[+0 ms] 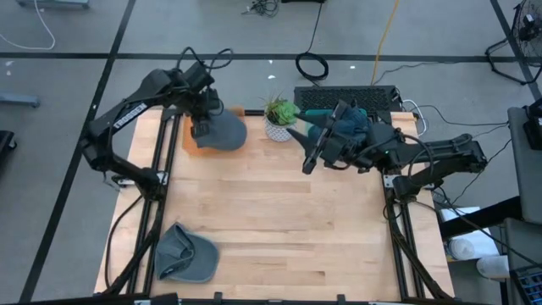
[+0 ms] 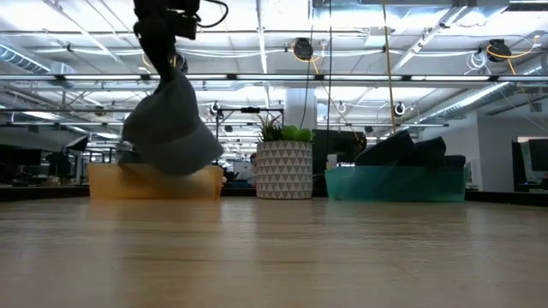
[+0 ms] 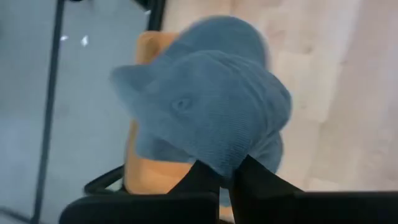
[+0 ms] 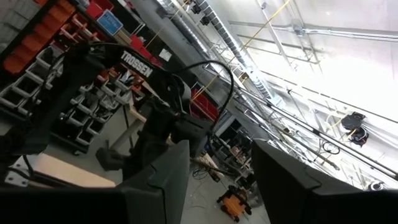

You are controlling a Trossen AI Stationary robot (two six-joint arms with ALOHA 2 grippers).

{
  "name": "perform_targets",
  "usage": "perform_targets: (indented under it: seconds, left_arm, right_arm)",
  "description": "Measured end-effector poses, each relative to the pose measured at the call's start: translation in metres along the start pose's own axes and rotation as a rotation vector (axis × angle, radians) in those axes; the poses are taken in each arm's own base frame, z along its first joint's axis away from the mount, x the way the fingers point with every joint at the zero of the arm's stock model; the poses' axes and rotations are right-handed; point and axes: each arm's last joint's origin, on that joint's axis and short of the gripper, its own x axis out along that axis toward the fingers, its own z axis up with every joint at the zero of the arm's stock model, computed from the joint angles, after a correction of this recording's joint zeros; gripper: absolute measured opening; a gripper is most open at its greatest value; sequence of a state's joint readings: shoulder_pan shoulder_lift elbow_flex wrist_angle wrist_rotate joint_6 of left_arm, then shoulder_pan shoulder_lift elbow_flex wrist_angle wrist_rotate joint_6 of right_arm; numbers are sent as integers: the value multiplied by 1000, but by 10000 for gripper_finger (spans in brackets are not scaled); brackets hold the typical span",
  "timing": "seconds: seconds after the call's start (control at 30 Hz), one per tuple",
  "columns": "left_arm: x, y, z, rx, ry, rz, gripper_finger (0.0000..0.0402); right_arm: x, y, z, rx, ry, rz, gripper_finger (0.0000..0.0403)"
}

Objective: Pick & Place hat
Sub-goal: Put the top gray cap into the orange bin

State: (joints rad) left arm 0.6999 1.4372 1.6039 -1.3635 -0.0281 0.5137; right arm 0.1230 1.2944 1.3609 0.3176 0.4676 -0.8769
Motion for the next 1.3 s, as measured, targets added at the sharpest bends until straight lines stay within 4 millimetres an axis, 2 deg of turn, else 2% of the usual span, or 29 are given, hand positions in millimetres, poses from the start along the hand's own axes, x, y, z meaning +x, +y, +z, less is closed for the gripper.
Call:
perform_targets:
  seconds: [0.13, 0.43, 0.7, 0.93, 1.13, 1.3]
  left_arm:
    - [11, 15, -1, -77, 52, 56, 6]
    - [37, 48, -5, -414, 97, 69, 6]
    - [43, 75, -19, -722, 66, 104, 6]
    - [41, 88, -29, -902, 66, 177, 6]
    - [40, 91, -34, -955, 81, 216, 6]
    - [40, 92, -33, -1023, 22, 118, 6]
  right_arm:
    - [1, -1, -1, -4, 5, -6, 162]
    - [3, -5, -5, -55, 15, -26, 161]
    - [7, -12, -12, -65, 40, -52, 160]
    - [9, -17, -17, -73, 58, -70, 158]
    - [10, -18, -19, -77, 63, -76, 161]
    - [10, -19, -20, -109, 67, -78, 159]
